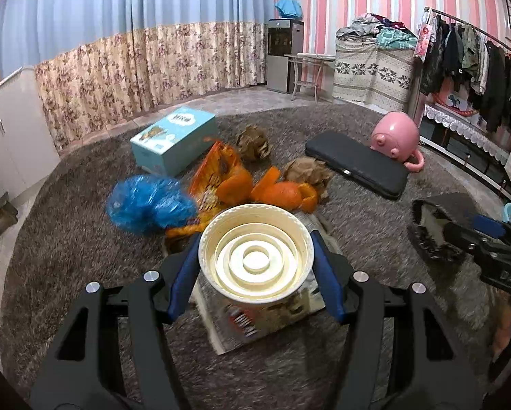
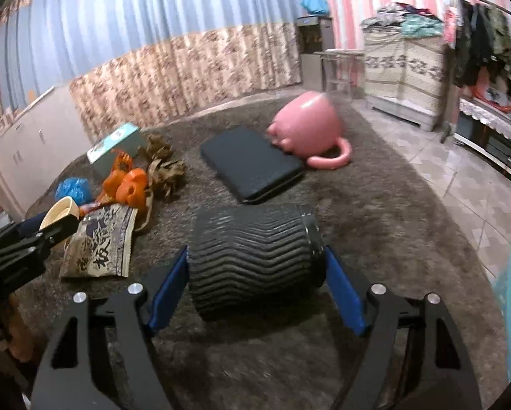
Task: Collect trash
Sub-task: 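Carry bowl and black cylinder over the blue basket and open both tools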
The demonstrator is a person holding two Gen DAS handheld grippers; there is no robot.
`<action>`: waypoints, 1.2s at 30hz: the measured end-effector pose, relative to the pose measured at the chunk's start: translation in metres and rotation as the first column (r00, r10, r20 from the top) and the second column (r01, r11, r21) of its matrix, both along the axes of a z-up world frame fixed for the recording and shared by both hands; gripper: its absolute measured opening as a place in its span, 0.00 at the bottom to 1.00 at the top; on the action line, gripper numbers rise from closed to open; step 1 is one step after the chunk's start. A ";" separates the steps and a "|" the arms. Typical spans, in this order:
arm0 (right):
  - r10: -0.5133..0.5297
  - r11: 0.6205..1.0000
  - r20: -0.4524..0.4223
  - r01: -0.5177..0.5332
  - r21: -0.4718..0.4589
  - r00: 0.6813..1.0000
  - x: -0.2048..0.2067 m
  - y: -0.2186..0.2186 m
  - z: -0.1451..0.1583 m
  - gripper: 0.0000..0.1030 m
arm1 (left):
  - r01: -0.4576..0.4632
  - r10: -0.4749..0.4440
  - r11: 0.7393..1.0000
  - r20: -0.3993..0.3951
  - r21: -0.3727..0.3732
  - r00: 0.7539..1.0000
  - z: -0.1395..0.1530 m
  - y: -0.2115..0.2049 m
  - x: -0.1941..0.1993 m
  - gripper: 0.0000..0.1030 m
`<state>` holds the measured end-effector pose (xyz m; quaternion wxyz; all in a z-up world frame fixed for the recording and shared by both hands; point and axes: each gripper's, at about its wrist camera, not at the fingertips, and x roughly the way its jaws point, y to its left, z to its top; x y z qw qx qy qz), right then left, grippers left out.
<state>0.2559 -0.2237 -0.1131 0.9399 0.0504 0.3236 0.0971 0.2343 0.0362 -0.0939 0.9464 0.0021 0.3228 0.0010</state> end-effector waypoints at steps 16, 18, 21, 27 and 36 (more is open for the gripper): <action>-0.430 0.901 0.132 0.433 0.005 0.893 -0.110 -0.176 0.062 0.74 | 0.247 -0.242 0.969 0.183 -0.005 0.953 0.071 -0.163 0.006 0.59; -0.476 0.877 0.138 0.481 0.002 0.868 -0.121 -0.195 0.062 0.74 | 0.285 -0.278 0.959 0.194 -0.006 0.941 0.076 -0.186 0.001 0.59; -0.546 0.835 0.135 0.549 0.016 0.827 -0.136 -0.227 0.060 0.74 | 0.347 -0.336 0.938 0.210 -0.015 0.918 0.081 -0.223 -0.007 0.59; -0.670 0.739 0.110 0.674 0.007 0.734 -0.159 -0.280 0.049 0.74 | 0.455 -0.445 0.891 0.223 0.010 0.867 0.075 -0.298 -0.020 0.59; -0.771 0.634 0.067 0.773 -0.008 0.633 -0.176 -0.331 0.026 0.74 | 0.605 -0.595 0.796 0.169 -0.007 0.786 0.040 -0.397 -0.028 0.59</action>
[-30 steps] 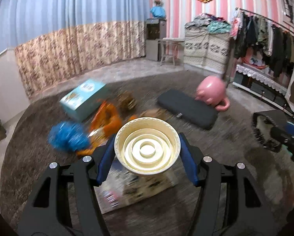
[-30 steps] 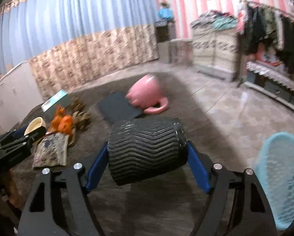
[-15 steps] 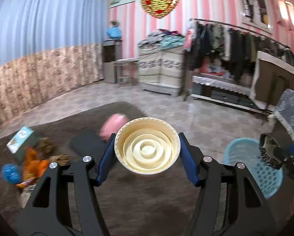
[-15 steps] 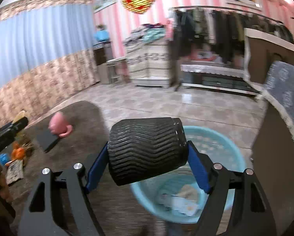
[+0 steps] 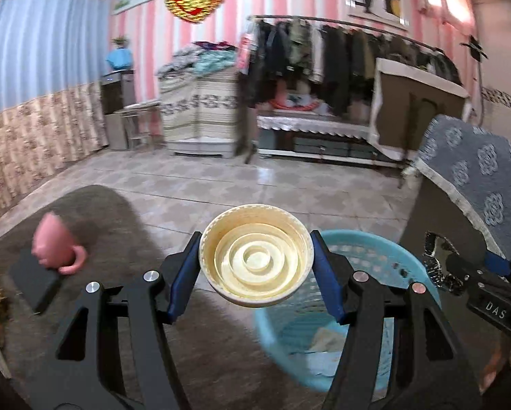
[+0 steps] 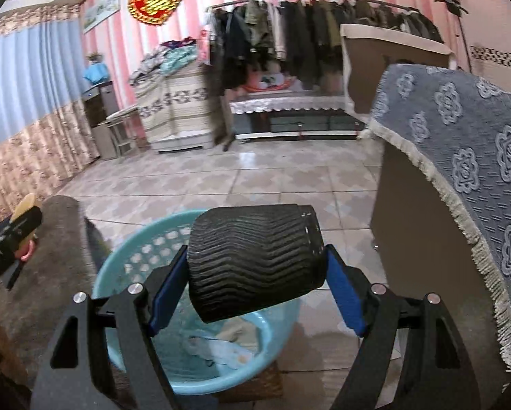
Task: Collect trash
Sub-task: 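Carry bowl and black cylinder over the blue basket and open both tools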
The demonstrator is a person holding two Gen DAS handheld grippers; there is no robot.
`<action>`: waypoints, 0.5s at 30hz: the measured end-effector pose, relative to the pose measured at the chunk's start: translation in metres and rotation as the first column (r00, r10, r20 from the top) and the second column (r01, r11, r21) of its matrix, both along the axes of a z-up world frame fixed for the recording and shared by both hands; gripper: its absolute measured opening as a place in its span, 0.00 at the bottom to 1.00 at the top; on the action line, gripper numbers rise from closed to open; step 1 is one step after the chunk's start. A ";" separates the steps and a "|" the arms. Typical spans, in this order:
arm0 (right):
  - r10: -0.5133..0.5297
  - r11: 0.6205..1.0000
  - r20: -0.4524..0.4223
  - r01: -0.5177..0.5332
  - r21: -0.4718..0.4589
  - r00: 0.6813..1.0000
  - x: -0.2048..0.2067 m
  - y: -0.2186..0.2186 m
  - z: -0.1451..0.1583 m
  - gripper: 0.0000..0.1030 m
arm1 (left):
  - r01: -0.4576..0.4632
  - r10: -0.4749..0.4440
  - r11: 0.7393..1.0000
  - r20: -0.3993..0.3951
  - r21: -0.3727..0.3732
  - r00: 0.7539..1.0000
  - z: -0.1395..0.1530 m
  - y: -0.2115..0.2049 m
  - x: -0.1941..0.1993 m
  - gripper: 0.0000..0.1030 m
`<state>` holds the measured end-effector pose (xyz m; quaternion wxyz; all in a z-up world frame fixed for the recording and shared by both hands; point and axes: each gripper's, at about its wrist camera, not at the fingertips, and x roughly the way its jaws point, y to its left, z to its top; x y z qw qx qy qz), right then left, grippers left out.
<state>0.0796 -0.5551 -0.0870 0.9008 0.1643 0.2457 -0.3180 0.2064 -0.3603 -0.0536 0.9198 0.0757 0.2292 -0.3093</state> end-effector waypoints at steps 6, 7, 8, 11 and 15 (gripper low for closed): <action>-0.060 0.997 0.016 0.059 0.043 0.998 -0.008 -0.020 -0.013 0.74 | 0.067 -0.065 0.997 -0.067 0.028 0.996 -0.035 -0.049 0.012 0.59; -0.064 0.997 0.016 0.063 0.049 0.998 -0.007 -0.020 -0.014 0.74 | 0.077 -0.074 0.996 -0.082 0.037 0.994 -0.043 -0.055 0.014 0.59; -0.066 0.996 0.017 0.065 0.057 0.998 -0.007 -0.021 -0.016 0.74 | 0.081 -0.076 0.995 -0.086 0.050 0.993 -0.050 -0.059 0.015 0.59; -0.057 0.996 0.004 0.057 0.064 0.998 -0.001 -0.021 -0.020 0.74 | 0.097 -0.088 0.991 -0.097 0.094 0.991 -0.063 -0.072 0.019 0.59; -0.046 0.998 -0.013 0.046 0.050 0.999 0.006 -0.016 -0.020 0.74 | 0.105 -0.097 0.990 -0.092 0.090 0.991 -0.060 -0.069 0.020 0.70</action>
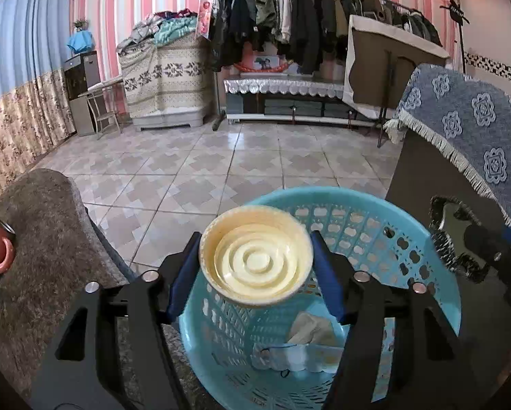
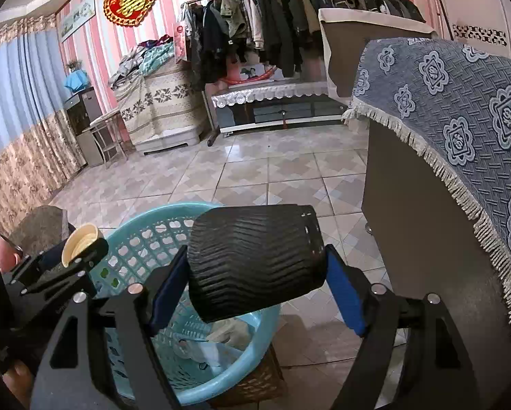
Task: Collect trash
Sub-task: 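Carry bowl and black cylinder over the blue basket and open both tools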
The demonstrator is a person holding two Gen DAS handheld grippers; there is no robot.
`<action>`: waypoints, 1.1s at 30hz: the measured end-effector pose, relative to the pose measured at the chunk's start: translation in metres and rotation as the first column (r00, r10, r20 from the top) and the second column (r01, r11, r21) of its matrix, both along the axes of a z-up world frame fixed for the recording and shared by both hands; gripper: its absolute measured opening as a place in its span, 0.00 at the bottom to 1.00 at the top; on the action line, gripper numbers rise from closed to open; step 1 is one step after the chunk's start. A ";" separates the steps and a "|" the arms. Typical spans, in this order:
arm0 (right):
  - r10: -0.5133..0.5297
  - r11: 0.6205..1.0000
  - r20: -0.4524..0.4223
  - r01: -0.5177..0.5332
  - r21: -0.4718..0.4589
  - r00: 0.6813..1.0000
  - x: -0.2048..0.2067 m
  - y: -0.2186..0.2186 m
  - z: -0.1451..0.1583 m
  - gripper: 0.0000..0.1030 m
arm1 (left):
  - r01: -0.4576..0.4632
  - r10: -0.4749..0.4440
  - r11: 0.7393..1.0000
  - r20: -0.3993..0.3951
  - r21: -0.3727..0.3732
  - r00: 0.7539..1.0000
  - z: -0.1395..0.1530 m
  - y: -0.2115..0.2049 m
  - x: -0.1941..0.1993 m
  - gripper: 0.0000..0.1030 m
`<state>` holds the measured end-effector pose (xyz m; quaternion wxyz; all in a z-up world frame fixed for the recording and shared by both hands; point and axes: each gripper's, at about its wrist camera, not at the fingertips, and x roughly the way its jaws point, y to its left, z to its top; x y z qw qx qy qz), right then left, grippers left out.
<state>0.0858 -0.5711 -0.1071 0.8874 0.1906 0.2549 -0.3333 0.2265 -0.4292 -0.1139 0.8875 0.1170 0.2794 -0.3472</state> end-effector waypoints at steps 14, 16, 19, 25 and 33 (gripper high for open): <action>0.077 0.997 -0.044 -0.078 -0.026 0.996 0.042 0.037 -0.006 0.74 | -0.209 0.215 0.976 0.099 -0.068 0.972 0.035 0.083 0.017 0.95; 0.085 0.996 -0.038 -0.086 -0.026 0.996 0.050 0.039 -0.007 0.74 | -0.227 0.233 0.971 0.087 -0.072 0.969 0.036 0.089 0.023 0.95; 0.099 0.994 -0.045 -0.102 -0.048 0.994 0.060 0.047 -0.010 0.77 | -0.248 0.253 0.966 0.075 -0.075 0.964 0.036 0.095 0.030 0.95; 0.113 0.990 -0.059 -0.117 -0.079 0.992 0.061 0.056 -0.011 0.92 | -0.257 0.264 0.963 0.106 -0.076 0.959 0.043 0.102 0.030 0.95; 0.126 0.988 -0.021 -0.128 -0.091 0.992 0.050 0.072 0.003 0.93 | -0.289 0.297 0.954 0.119 -0.077 0.947 0.053 0.128 0.016 0.95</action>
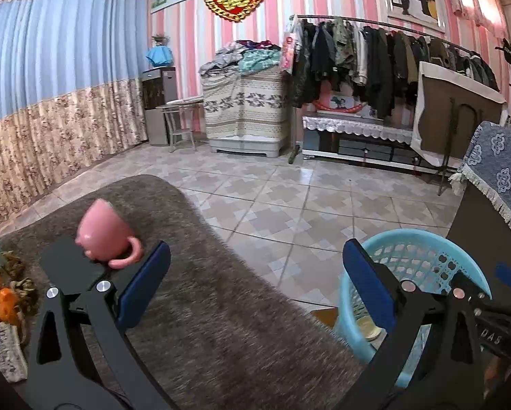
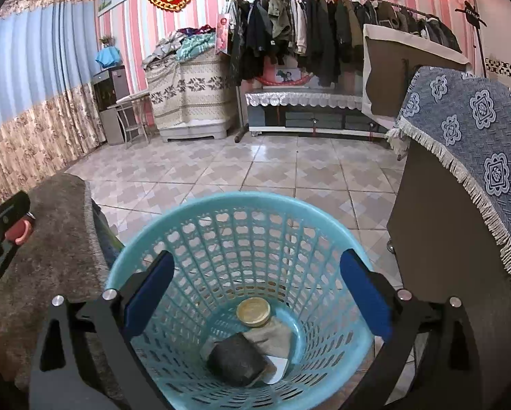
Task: Collect trash
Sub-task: 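Carry bowl and black cylinder over the blue basket and open both tools, then reach the left tool to the blue plastic bag and grasp it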
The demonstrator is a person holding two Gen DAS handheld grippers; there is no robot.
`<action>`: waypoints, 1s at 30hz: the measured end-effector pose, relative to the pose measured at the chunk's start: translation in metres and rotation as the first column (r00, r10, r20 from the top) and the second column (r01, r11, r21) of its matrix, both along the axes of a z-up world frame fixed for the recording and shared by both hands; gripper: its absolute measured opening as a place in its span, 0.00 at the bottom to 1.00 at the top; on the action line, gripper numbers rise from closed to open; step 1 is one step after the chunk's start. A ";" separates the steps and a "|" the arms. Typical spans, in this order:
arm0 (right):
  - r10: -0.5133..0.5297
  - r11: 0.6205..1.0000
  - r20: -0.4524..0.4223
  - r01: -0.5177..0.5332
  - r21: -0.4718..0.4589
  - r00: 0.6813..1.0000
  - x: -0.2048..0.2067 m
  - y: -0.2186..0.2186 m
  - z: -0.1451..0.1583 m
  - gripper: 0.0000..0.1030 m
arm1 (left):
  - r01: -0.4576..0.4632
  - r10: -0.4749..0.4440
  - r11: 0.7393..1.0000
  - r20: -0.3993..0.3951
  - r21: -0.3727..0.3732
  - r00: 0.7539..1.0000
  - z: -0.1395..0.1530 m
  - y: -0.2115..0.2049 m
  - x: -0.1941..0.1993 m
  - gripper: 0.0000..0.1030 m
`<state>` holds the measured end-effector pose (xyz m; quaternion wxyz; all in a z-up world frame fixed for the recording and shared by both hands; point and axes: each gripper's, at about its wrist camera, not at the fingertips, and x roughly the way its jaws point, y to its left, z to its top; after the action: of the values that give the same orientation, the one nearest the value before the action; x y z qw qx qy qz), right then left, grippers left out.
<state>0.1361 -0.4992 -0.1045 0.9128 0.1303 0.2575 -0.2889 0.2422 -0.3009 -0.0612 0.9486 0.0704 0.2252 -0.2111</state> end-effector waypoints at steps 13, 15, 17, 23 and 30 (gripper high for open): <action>0.168 0.986 0.063 -0.168 -0.013 0.984 0.012 0.079 0.028 0.93 | -0.193 0.193 0.981 0.019 0.012 0.981 0.027 0.134 -0.029 0.95; 0.198 0.980 0.067 -0.197 -0.016 0.978 0.018 0.095 0.032 0.93 | -0.228 0.227 0.974 0.026 0.018 0.973 0.032 0.156 -0.031 0.95; 0.242 0.970 0.077 -0.242 -0.021 0.967 0.024 0.114 0.036 0.93 | -0.268 0.267 0.963 0.038 0.026 0.963 0.037 0.182 -0.035 0.95; 0.384 0.923 0.077 -0.382 -0.032 0.920 0.047 0.169 0.045 0.93 | -0.394 0.391 0.918 0.051 0.050 0.919 0.042 0.256 -0.040 0.95; 0.572 0.820 0.030 -0.569 -0.063 0.820 0.086 0.240 0.062 0.93 | -0.527 0.528 0.847 0.008 0.067 0.849 0.030 0.338 -0.045 0.95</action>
<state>0.2222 -0.2587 -0.0426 0.9663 0.0307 0.2554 -0.0061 0.1967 0.0369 -0.0309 0.9659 0.0365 0.2479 0.0647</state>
